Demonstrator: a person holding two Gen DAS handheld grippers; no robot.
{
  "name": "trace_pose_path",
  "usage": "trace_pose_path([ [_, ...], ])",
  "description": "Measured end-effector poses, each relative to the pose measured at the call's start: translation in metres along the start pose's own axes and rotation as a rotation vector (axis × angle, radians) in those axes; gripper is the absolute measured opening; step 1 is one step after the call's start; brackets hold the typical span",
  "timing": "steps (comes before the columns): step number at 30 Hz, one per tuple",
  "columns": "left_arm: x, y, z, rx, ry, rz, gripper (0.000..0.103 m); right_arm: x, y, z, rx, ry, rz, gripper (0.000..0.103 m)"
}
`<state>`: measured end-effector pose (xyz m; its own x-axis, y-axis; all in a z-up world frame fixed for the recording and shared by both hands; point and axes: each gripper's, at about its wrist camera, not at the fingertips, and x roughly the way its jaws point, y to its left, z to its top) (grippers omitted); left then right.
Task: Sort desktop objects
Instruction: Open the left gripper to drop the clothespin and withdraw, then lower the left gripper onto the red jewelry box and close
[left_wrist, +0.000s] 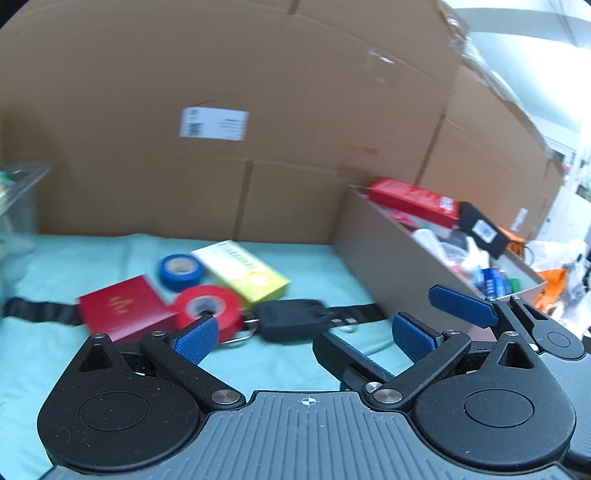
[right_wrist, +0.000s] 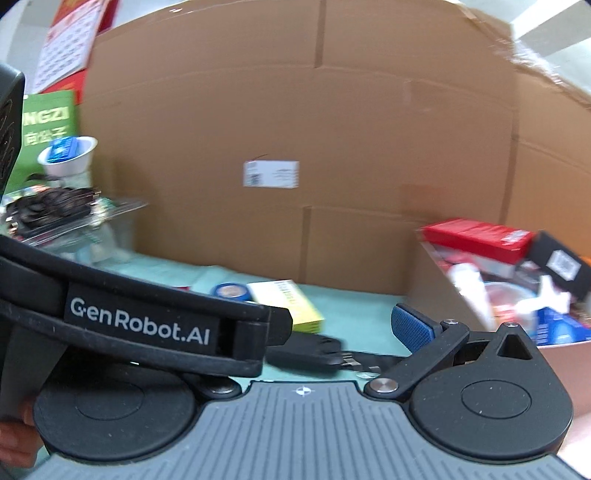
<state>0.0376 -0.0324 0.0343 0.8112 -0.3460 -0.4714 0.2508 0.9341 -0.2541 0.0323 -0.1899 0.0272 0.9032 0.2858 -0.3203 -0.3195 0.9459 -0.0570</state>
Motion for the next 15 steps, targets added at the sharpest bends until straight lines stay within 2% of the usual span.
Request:
trace_pose_path([
  [4,-0.005,0.032,-0.006,-0.045,0.013,0.061,0.103,0.015,0.018,-0.002,-0.010,0.034,0.100,0.103],
  [9,-0.004,0.074,-0.009,-0.114,0.027,0.155,0.103,0.042,0.041,-0.002,-0.060,0.087,0.181,0.103],
  [15,0.011,0.108,-0.007,-0.140,0.050,0.195,0.103,0.070,0.067,-0.004,-0.147,0.117,0.240,0.103],
])
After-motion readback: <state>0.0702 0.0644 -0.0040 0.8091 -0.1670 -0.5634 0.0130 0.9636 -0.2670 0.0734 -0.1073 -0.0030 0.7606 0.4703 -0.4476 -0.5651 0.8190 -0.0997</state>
